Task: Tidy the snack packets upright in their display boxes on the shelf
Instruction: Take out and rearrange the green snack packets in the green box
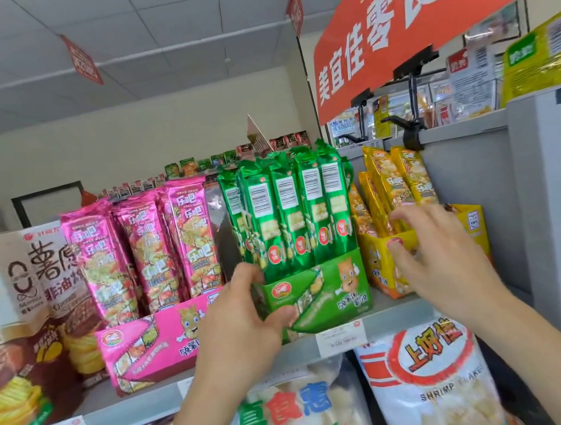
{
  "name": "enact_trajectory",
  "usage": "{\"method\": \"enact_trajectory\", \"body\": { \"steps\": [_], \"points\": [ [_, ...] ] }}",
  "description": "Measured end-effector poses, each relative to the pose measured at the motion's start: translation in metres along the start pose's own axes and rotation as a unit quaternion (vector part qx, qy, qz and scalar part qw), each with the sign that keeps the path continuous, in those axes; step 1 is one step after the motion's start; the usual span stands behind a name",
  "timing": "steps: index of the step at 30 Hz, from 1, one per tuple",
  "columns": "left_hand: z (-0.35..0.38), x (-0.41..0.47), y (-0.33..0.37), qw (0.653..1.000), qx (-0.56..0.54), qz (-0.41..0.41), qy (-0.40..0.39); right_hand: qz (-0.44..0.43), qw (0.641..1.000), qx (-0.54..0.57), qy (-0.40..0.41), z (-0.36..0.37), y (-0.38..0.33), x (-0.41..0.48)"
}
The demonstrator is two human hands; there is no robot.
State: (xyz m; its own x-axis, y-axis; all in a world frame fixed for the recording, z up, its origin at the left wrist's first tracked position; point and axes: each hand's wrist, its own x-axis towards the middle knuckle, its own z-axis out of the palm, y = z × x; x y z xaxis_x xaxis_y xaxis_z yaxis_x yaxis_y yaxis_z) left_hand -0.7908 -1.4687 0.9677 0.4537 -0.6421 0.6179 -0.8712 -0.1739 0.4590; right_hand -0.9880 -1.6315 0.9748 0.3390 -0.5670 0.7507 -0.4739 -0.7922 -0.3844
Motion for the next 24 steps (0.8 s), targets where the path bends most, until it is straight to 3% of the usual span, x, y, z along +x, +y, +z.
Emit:
{"method": "enact_trajectory", "body": {
  "steps": [4, 6, 9, 19, 24],
  "points": [
    [-0.003, -0.004, -0.007, 0.989, -0.146, -0.015, -0.030, 0.003, 1.000, -0.018, 0.011, 0.001, -0.002, -0.004],
    [-0.003, -0.006, -0.008, 0.988, -0.154, -0.013, -0.025, -0.013, 0.996, 0.079, 0.050, -0.001, -0.012, -0.004],
    [-0.002, -0.009, -0.008, 0.991, -0.133, -0.015, -0.011, -0.003, 0.965, 0.256, 0.050, -0.006, -0.034, 0.001],
    [-0.005, -0.021, 0.003, 0.998, -0.060, 0.014, 0.024, 0.024, 0.968, 0.251, -0.012, 0.008, -0.043, 0.013],
    [-0.006, -0.023, 0.009, 0.995, 0.023, 0.060, 0.079, 0.044, 0.950, 0.308, -0.036, 0.005, -0.045, 0.022]
  ]
}}
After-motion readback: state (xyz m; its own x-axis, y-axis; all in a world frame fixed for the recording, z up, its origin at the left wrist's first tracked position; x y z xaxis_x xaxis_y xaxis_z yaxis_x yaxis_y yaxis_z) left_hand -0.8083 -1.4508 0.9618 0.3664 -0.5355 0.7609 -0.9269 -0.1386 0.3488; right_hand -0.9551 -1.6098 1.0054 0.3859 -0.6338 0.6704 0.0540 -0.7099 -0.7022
